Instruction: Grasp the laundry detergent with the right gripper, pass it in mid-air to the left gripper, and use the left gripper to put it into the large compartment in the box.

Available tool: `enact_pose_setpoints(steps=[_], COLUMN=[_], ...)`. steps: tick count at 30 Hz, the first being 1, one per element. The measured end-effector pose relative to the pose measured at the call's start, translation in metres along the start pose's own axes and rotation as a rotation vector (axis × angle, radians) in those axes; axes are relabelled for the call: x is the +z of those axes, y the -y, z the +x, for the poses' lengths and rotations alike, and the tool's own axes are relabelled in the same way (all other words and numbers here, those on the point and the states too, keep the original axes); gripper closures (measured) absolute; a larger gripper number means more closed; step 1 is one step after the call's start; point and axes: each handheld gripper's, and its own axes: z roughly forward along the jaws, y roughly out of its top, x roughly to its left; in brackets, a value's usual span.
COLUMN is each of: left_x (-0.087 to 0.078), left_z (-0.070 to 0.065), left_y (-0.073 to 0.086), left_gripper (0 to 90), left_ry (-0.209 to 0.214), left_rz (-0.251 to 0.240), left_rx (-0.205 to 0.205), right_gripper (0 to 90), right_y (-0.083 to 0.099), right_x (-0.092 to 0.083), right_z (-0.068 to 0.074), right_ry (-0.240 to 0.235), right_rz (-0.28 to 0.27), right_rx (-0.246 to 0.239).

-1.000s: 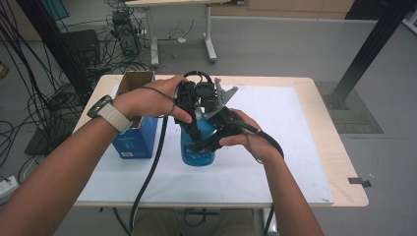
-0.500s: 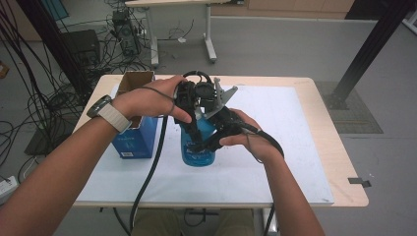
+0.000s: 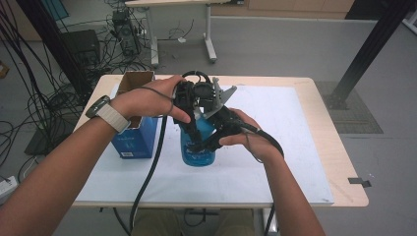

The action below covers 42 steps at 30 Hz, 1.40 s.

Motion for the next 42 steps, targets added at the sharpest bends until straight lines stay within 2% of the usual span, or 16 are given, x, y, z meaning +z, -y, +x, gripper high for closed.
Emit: enact_pose_setpoints(steps=[4,5,6,9,16,17,18,22,24,25,30,33,34,37,42], left_x=[-0.0006,-0.0007,-0.0007,-0.0011,-0.0017,-0.0018,-0.0019,-0.0026,-0.0029,-0.0030,-0.0028,-0.0028,-0.0029,-0.0029,-0.0031], left_z=[-0.0003,-0.0005,-0.0004,-0.0004,-0.0009,-0.0009,-0.0009,-0.0010,-0.0007,-0.0008,-0.0007,-0.0007,-0.0005,-0.0005,-0.0006], left_y=[0.0003,0.0005,0.0007,0.0008,0.0009,0.0010,0.0010,0.0018,0.0026,0.0029,0.0041,0.0044,0.0045,0.0046,0.0040], left_gripper=[37.6,37.6,37.6,37.6,37.6,37.6,37.6,37.6,37.6,37.6,37.6,37.6,37.6,37.6,37.6], left_ry=[0.000,0.000,0.001,0.000,-0.002,0.000,-0.001,-0.002,-0.002,-0.002,-0.003,-0.002,0.000,0.000,0.000], left_rz=[-0.001,-0.002,-0.004,-0.004,-0.010,-0.009,-0.007,-0.011,-0.012,-0.012,-0.015,-0.018,-0.018,-0.024,-0.021], left_rx=[-0.001,-0.002,-0.001,-0.003,-0.003,-0.003,-0.003,-0.004,-0.001,-0.003,-0.005,-0.006,-0.007,-0.014,-0.008], right_gripper=[43.6,43.7,43.7,43.6,43.6,43.6,43.6,43.6,43.6,43.6,43.6,43.6,43.6,43.5,43.6], right_y=[-0.0003,-0.0009,-0.0009,-0.0017,-0.0018,-0.0022,-0.0023,-0.0027,-0.0033,-0.0031,-0.0038,-0.0038,-0.0035,-0.0040,-0.0035], right_x=[0.0001,-0.0002,-0.0002,-0.0002,-0.0005,-0.0013,-0.0013,-0.0009,-0.0009,-0.0008,0.0001,0.0001,0.0002,-0.0005,-0.0010], right_z=[-0.0014,0.0002,-0.0006,0.0006,-0.0014,0.0000,-0.0003,-0.0008,0.0004,-0.0010,-0.0006,-0.0014,-0.0027,-0.0015,-0.0018], right_ry=[0.009,-0.001,0.008,-0.001,0.008,-0.006,0.006,0.007,-0.002,0.004,-0.007,-0.004,0.000,0.001,0.001], right_rz=[0.002,0.002,0.006,0.003,0.006,0.005,0.011,0.007,0.004,0.005,0.004,0.005,0.005,0.010,0.008], right_rx=[-0.022,-0.003,-0.015,-0.001,-0.030,-0.012,-0.015,-0.024,-0.008,-0.026,-0.018,-0.025,-0.042,-0.029,-0.038])
